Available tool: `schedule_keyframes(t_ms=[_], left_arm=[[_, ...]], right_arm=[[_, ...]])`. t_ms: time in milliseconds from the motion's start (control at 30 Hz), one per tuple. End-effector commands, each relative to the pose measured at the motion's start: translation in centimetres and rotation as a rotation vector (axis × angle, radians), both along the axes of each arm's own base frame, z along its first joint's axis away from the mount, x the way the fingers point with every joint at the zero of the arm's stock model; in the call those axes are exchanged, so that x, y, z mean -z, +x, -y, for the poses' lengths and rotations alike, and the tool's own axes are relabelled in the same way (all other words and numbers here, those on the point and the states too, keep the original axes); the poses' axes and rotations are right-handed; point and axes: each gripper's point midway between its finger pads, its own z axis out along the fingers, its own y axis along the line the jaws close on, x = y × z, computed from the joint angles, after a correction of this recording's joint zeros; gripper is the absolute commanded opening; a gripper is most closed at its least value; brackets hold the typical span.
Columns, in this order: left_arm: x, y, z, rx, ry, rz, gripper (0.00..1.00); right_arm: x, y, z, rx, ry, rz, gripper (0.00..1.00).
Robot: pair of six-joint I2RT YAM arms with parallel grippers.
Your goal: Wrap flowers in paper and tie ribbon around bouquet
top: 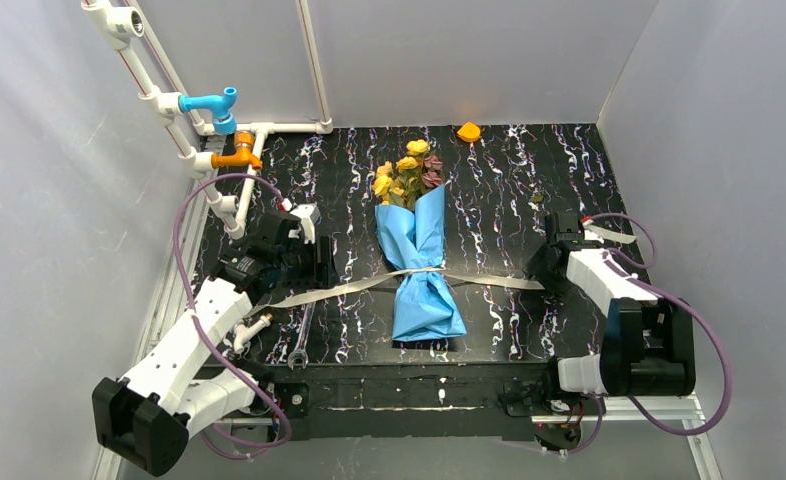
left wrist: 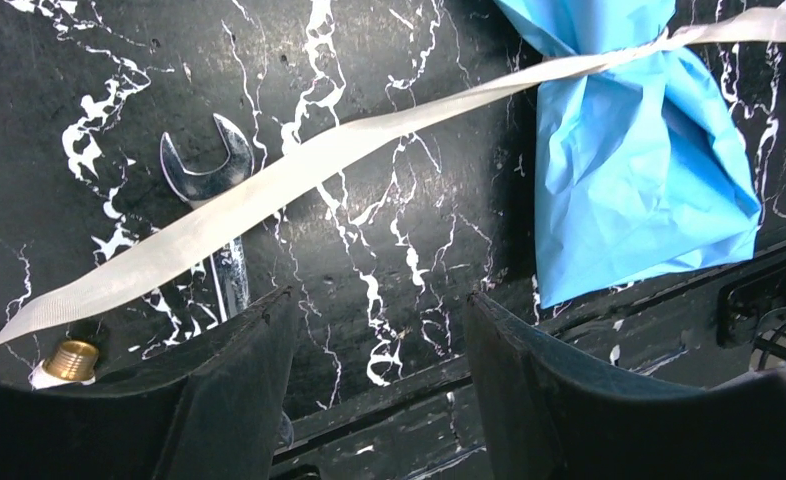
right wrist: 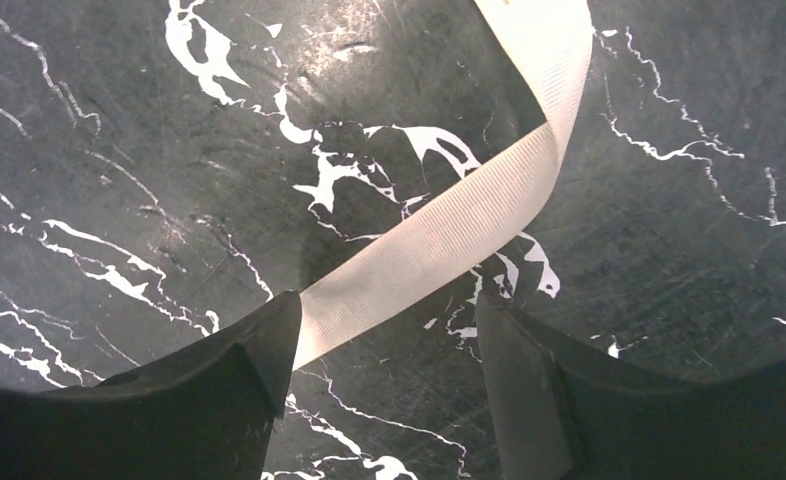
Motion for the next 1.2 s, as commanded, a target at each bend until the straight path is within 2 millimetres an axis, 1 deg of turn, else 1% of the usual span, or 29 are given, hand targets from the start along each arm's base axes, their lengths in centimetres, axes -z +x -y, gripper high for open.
schedule_keyframes(t_ms=[0,100,167,267,367,433,500,567,600,667,800,867,900,1000,1033,1067,1100,1133,1167], left_arm=[[-0.1,-1.3,-0.7,0.032,0.036,0.017,0.59],[-0.1,-1.2,-0.8,0.036,0.046,0.023,0.59],[-0.2,-1.1,-0.8,0.038,0.053,0.028,0.59],[-0.3,-1.0,-0.8,0.038,0.052,0.034,0.59],[-0.4,-1.0,-0.9,0.039,0.055,0.039,0.59],[-0.3,-0.9,-1.0,0.038,0.064,0.041,0.59],[-0.4,-0.8,-1.0,0.038,0.068,0.043,0.59],[-0.4,-0.7,-1.0,0.037,0.068,0.046,0.59],[-0.4,-0.7,-1.1,0.036,0.069,0.047,0.59],[-0.5,-0.7,-1.2,0.032,0.072,0.052,0.59],[-0.6,-0.6,-1.3,0.027,0.076,0.058,0.58],[-0.5,-0.6,-1.3,0.026,0.078,0.057,0.58],[-0.5,-0.6,-1.3,0.026,0.079,0.057,0.58],[-0.6,-0.6,-1.4,0.022,0.08,0.06,0.58],[-0.6,-0.6,-1.4,0.02,0.081,0.062,0.58],[-0.6,-0.6,-1.5,0.018,0.082,0.062,0.57],[-0.6,-0.6,-1.5,0.018,0.082,0.064,0.57],[-0.6,-0.5,-1.5,0.016,0.083,0.063,0.57],[-0.6,-0.5,-1.5,0.014,0.084,0.063,0.57]], right_arm=[[0.8,1.2,0.1,0.038,0.051,0.037,0.69],[1.3,1.2,0.2,0.032,0.046,0.026,0.53],[1.6,1.1,1.0,0.058,0.038,0.022,0.45],[1.9,1.3,1.2,0.05,0.03,0.025,0.3],[1.8,1.9,0.7,0.018,0.049,0.044,0.11],[1.5,2.4,0.2,-0.009,0.075,0.061,0.01],[1.0,2.9,-0.1,-0.031,0.086,0.077,0.01],[0.0,3.4,-0.4,-0.055,0.1,0.094,0.01],[-0.7,3.5,-0.7,-0.068,0.114,0.101,0.01],[-2.6,3.9,-1.7,-0.095,0.162,0.13,0.01],[-8.7,5.7,-3.9,-0.147,0.271,0.268,0.01],[-11.5,6.2,-4.9,-0.169,0.312,0.323,0.01],[-12.5,6.2,-5.3,-0.175,0.327,0.337,0.01],[-14.4,5.7,-6.5,-0.159,0.399,0.358,0.01],[-14.8,5.4,-6.9,-0.143,0.429,0.368,0.01],[-15.3,4.9,-7.8,-0.094,0.494,0.39,0.01],[-16.8,4.9,-9.2,-0.025,0.587,0.459,0.01],[-18.6,5.3,-10.9,0.053,0.711,0.575,0.01],[-20.0,5.7,-11.8,0.108,0.761,0.638,0.01]])
